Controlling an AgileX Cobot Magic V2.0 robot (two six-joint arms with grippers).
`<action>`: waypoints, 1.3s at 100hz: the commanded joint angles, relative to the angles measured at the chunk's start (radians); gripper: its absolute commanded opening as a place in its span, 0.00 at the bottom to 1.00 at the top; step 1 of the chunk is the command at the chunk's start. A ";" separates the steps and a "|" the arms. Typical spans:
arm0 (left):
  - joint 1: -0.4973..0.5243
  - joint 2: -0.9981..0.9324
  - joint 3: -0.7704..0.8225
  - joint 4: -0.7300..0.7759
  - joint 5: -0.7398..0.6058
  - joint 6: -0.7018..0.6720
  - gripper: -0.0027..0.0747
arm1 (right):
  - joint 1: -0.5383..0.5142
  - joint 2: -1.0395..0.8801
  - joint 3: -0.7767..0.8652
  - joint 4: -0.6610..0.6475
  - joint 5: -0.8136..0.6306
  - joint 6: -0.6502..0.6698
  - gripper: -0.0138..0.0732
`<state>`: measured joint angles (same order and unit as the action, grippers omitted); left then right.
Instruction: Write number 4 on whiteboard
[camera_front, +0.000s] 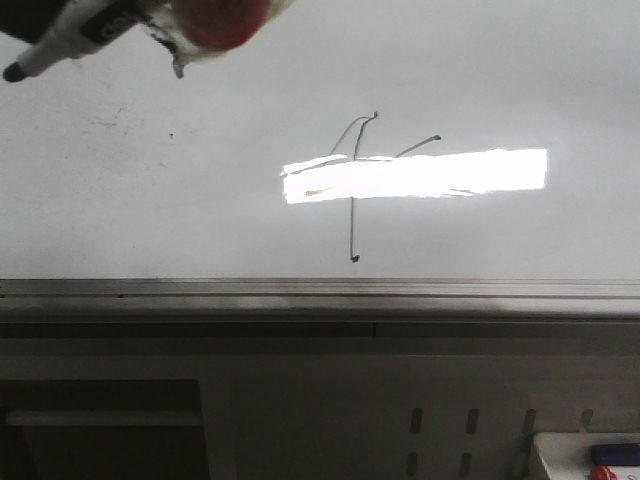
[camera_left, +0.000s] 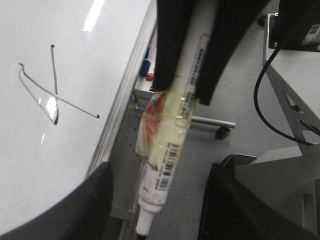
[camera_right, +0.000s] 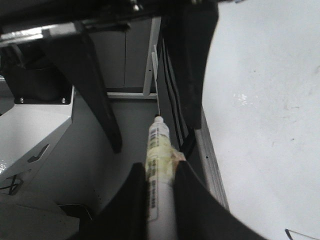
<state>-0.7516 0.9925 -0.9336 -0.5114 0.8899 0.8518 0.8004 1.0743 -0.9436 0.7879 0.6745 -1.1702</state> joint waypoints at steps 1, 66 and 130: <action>0.003 0.013 -0.036 -0.055 -0.037 0.009 0.53 | 0.018 -0.009 -0.036 0.027 -0.037 -0.013 0.11; 0.003 0.071 -0.036 -0.117 -0.048 0.018 0.02 | 0.073 -0.009 -0.036 0.027 -0.030 -0.013 0.11; 0.003 0.067 0.018 -0.134 -0.239 -0.097 0.01 | -0.158 -0.132 -0.036 0.023 -0.056 0.028 0.72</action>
<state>-0.7535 1.0724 -0.9152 -0.6020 0.7931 0.8138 0.7163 1.0034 -0.9442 0.7769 0.6544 -1.1651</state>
